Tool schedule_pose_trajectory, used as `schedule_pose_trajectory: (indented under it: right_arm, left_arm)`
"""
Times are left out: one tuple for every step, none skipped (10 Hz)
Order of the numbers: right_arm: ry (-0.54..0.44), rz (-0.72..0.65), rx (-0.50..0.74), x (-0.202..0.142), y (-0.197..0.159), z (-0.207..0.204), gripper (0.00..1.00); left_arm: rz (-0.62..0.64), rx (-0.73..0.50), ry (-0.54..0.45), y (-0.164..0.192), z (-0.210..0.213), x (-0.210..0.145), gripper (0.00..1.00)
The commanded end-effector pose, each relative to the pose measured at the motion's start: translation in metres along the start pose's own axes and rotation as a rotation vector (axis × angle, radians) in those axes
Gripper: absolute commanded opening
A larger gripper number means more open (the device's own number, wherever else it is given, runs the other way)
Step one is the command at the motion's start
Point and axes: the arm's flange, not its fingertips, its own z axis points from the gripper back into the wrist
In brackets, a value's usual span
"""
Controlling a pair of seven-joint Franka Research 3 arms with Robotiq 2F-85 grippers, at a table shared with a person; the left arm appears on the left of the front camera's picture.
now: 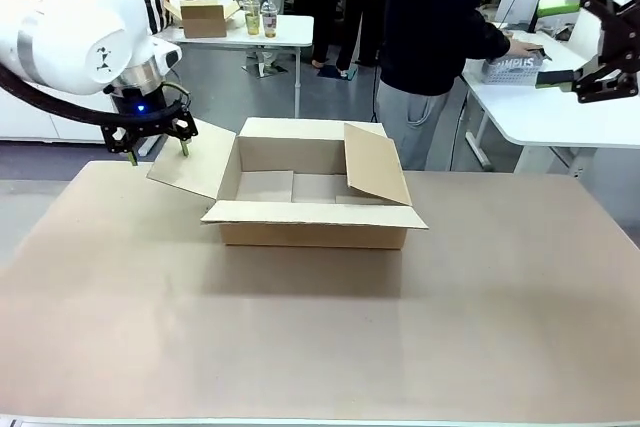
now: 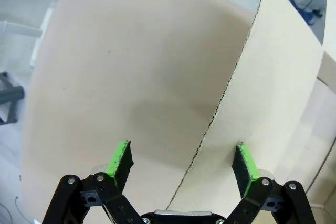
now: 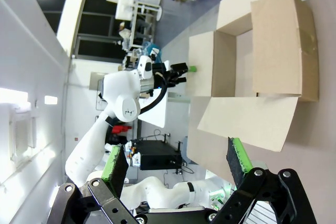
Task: Pack the gift set into the box.
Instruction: Place both hands on the side flaps of the Package Box and spread them outward.
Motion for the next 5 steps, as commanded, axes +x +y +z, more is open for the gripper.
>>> schedule_pose_trajectory:
  right_arm:
    - [-0.001, 0.019, 0.017, 0.002, 0.001, -0.003, 1.00]
    - [-0.001, 0.019, 0.017, 0.002, 0.001, -0.003, 1.00]
    - [0.000, 0.000, 0.000, 0.000, 0.000, 0.000, 1.00]
    - [0.084, 0.031, -0.171, 0.010, 0.018, -0.042, 1.00]
    - [0.159, 0.057, -0.292, 0.021, 0.033, -0.084, 1.00]
  left_arm:
    - [0.025, 0.054, -0.039, -0.011, 0.004, 0.001, 1.00]
    - [0.025, 0.054, -0.039, -0.011, 0.004, 0.001, 1.00]
    - [0.025, 0.054, -0.039, -0.011, 0.004, 0.001, 1.00]
    - [0.025, 0.054, -0.039, -0.011, 0.004, 0.001, 1.00]
    - [0.025, 0.054, -0.039, -0.011, 0.004, 0.001, 1.00]
